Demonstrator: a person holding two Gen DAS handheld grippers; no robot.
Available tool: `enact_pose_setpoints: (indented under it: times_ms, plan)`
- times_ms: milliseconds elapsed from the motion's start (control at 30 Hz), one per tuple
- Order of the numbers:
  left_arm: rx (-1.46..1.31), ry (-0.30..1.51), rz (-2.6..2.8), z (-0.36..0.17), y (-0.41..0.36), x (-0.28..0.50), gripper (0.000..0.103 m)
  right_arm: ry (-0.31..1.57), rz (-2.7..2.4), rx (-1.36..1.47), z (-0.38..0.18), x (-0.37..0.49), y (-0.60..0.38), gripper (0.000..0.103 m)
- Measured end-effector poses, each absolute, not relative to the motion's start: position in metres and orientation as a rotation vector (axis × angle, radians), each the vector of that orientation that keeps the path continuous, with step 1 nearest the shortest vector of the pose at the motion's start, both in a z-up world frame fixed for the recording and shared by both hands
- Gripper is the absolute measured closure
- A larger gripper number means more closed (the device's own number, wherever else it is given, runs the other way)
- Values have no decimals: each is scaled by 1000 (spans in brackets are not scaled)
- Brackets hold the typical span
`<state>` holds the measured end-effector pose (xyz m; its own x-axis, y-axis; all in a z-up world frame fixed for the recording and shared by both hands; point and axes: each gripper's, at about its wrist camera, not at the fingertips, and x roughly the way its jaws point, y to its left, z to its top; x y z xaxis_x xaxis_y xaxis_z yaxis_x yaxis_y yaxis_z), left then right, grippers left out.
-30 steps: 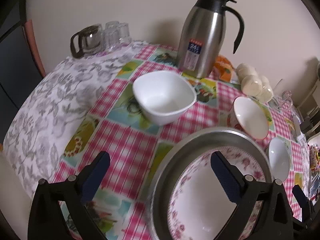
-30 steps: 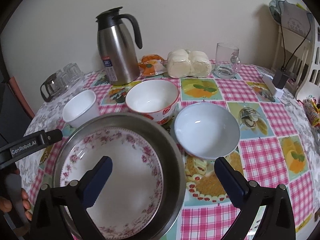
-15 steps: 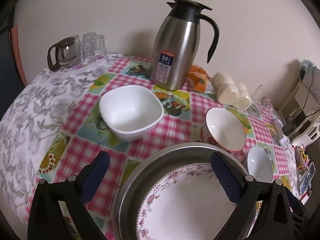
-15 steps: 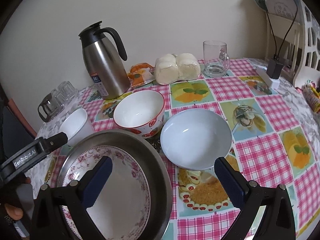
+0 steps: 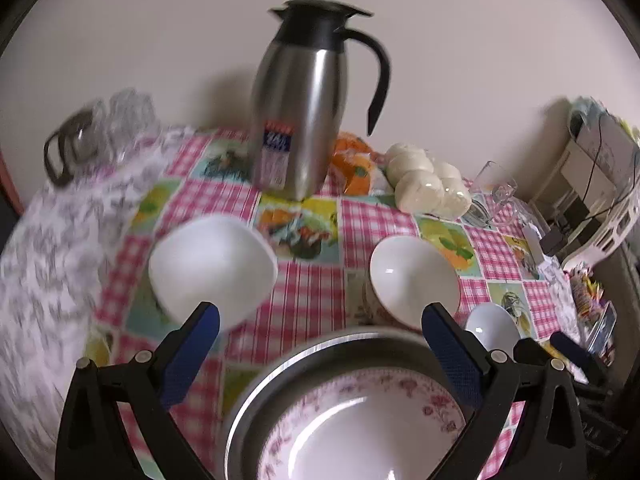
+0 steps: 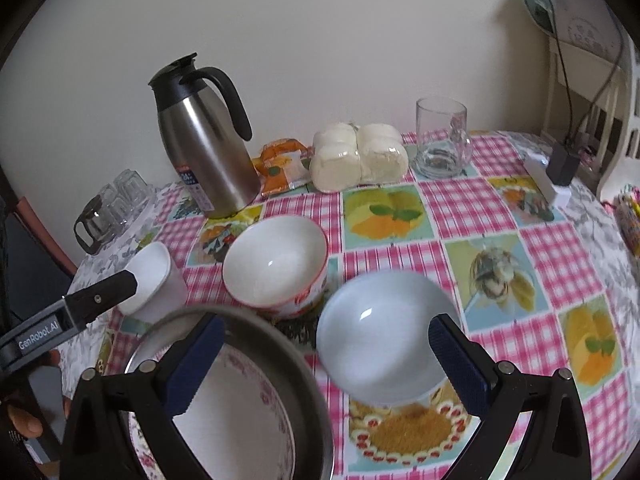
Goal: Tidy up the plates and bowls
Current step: 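Move both grippers toward the red-rimmed white bowl beside the basin, then close both grippers on the rim of the red-rimmed bowl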
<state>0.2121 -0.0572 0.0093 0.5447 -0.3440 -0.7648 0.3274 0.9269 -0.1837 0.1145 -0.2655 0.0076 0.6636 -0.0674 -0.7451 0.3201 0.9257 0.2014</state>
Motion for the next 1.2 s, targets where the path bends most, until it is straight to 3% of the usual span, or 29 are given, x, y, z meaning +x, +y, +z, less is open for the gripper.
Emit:
enact_pose_setpoints:
  times_ms: [500, 600, 733, 867, 1200]
  plan:
    - [-21, 1064, -415, 9, -91, 273, 2, 915, -218, 356, 9, 182, -293, 2]
    - [-6, 1095, -438, -1, -102, 275, 4, 961, -209, 370, -5, 193, -295, 19]
    - [-13, 1156, -463, -21, -115, 279, 20, 1005, -204, 375, -22, 204, -291, 32]
    - [-8, 1197, -468, -40, -126, 281, 21, 1043, -193, 369, -37, 213, -287, 47]
    - [-17, 1280, -472, -75, -140, 289, 56, 1106, -177, 356, -61, 228, -283, 65]
